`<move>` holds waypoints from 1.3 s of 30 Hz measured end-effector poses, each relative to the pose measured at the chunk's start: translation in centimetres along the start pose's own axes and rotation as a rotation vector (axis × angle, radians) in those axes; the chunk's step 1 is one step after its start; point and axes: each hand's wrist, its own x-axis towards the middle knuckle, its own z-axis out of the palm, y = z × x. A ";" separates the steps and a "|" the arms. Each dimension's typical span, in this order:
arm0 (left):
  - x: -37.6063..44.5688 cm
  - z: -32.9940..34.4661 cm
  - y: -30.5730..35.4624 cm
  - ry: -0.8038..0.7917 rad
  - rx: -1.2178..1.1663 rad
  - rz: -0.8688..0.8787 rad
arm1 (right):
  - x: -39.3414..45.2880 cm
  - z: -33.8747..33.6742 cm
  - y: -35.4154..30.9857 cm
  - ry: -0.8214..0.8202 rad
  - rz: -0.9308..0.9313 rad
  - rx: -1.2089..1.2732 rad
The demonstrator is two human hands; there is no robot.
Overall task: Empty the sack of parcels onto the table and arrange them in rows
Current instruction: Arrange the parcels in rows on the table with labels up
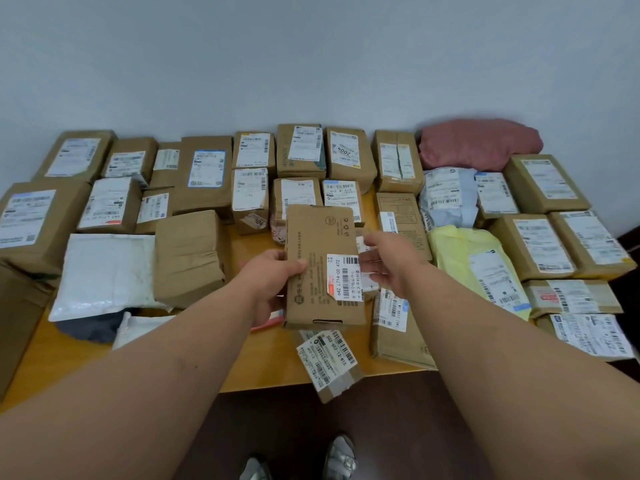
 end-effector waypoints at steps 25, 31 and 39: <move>0.3 8.4 -3.3 0.046 0.790 0.293 | -1.7 -9.3 5.7 0.107 0.130 0.013; -0.9 5.9 -6.5 -0.126 1.322 0.315 | -3.0 -8.9 6.6 0.252 0.137 -0.112; -1.6 1.9 -10.4 -0.327 1.708 0.313 | -3.7 -6.0 7.2 0.316 0.093 -0.032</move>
